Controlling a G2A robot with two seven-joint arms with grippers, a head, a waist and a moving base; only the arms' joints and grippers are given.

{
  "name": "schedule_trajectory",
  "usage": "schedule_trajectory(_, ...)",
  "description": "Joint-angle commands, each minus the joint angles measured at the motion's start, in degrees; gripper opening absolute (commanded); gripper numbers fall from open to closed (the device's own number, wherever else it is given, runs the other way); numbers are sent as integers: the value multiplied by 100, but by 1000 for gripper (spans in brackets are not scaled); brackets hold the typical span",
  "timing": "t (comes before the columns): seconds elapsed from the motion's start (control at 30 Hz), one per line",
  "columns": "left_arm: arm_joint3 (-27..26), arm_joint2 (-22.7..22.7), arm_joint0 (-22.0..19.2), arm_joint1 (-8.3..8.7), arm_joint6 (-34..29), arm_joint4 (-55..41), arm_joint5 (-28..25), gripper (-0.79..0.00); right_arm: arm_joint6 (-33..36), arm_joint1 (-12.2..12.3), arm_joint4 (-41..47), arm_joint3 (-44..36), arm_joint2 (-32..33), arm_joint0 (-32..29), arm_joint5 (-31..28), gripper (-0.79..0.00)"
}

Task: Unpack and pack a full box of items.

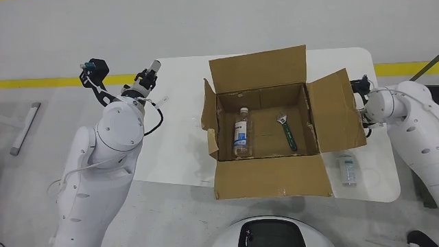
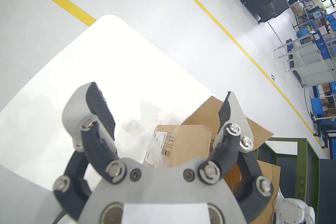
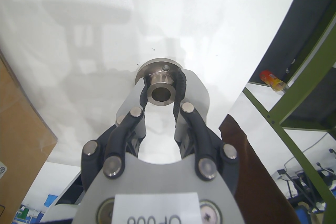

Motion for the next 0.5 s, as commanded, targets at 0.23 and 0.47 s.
schedule_trajectory(0.23, 0, 0, 0, 0, 0, 0, 0, 0, -462, 188, 1826, -452, 1753, -447, 200, -785)
schedule_trajectory(0.47, 0, 0, 0, 0, 0, 0, 0, 0, -919, 292, 4318, -1002, 3617, -1256, -125, -785)
